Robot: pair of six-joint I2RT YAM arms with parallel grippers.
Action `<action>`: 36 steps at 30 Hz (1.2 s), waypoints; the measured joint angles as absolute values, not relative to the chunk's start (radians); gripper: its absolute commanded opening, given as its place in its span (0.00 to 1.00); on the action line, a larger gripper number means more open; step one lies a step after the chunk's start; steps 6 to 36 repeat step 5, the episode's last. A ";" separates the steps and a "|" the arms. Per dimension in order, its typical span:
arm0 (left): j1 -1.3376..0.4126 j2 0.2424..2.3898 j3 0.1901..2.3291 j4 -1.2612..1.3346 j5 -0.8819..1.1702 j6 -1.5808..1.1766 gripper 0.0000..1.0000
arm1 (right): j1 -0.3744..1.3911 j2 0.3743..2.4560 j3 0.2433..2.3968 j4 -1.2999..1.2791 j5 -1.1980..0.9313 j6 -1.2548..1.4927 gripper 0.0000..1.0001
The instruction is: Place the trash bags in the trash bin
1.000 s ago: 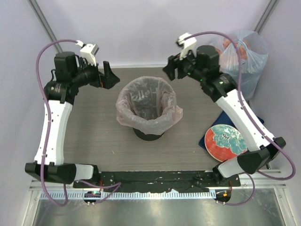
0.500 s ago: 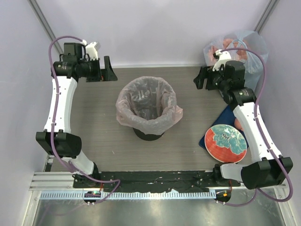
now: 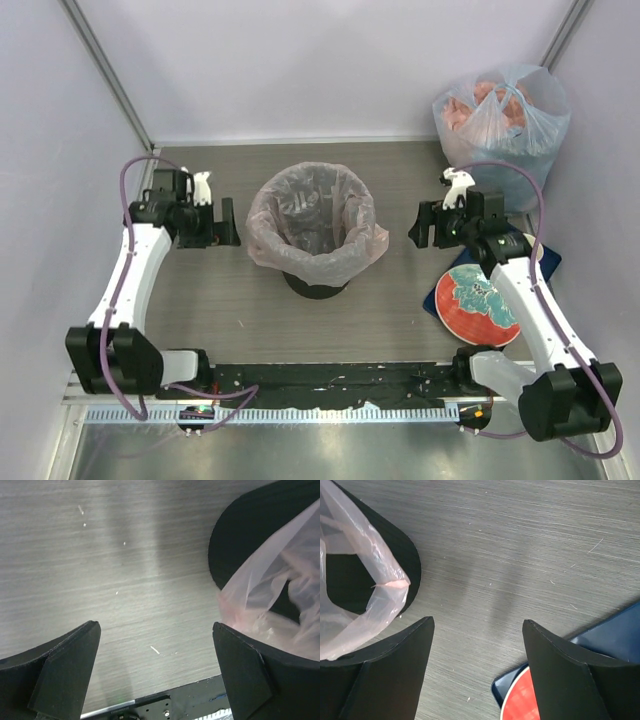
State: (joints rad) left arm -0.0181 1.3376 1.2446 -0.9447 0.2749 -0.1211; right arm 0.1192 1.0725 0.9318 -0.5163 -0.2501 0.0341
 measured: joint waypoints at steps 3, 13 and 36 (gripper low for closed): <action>-0.018 1.234 1.157 -0.923 0.253 -0.117 1.00 | 0.119 1.029 0.896 -0.509 -0.260 0.028 0.78; -0.019 1.170 1.118 -0.901 0.234 -0.108 1.00 | 0.119 1.004 0.883 -0.503 -0.266 0.028 0.78; -0.019 1.170 1.118 -0.901 0.234 -0.108 1.00 | 0.119 1.004 0.883 -0.503 -0.266 0.028 0.78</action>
